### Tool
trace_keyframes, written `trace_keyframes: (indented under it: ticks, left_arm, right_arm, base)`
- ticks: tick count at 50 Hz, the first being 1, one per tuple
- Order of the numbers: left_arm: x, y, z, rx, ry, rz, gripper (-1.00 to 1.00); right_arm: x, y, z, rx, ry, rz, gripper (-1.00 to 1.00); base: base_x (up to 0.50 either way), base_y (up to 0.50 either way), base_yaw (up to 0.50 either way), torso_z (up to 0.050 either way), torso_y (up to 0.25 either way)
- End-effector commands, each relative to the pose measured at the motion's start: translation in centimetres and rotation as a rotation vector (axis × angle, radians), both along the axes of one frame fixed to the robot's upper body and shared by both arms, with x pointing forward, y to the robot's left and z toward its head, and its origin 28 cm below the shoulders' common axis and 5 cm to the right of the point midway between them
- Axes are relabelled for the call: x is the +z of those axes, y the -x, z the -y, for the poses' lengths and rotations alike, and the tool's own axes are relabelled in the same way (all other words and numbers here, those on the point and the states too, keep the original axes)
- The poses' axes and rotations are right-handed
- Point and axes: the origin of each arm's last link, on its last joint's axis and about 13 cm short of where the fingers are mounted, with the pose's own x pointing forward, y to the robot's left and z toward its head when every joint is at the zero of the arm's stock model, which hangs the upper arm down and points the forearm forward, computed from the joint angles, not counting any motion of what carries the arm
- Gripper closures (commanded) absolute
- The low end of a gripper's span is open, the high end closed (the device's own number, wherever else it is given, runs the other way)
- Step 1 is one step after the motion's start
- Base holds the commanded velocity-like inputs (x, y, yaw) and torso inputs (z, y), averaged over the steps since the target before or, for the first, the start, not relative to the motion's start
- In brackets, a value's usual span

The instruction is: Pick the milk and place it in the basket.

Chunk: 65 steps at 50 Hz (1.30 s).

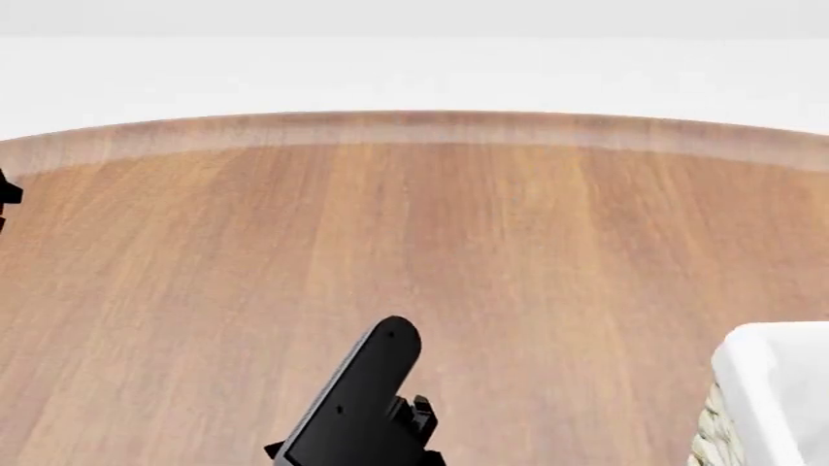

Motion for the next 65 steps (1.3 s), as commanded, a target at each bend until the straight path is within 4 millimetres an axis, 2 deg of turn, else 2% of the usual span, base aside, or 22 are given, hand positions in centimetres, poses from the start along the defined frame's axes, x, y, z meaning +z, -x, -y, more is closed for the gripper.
trace_keyframes:
  ticks: [1, 25, 45, 65]
  left_arm:
    - [-0.1, 0.0, 0.0, 0.0, 0.001, -0.002, -1.0]
    - [-0.1, 0.0, -0.1, 0.0, 0.002, -0.001, -1.0]
    - [-0.2, 0.0, -0.1, 0.001, 0.004, -0.003, -1.0]
    - [-0.4, 0.0, -0.2, 0.002, 0.002, -0.004, -1.0]
  right_arm:
    - [-1.5, -0.5, -0.7, 0.013, 0.009, -0.026, -1.0]
    - [-3.7, -1.5, -1.8, 0.014, 0.021, -0.062, -1.0]
    - [-6.2, -0.8, -2.8, 0.053, 0.066, -0.098, -1.0]
    - [-6.7, -0.9, -3.6, 0.056, 0.076, -0.087, -1.0]
  base:
    - [0.0, 0.0, 0.0, 0.0, 0.0]
    - [0.0, 0.0, 0.0, 0.0, 0.0]
    - [0.0, 0.0, 0.0, 0.0, 0.0]
    - [0.0, 0.0, 0.0, 0.0, 0.0]
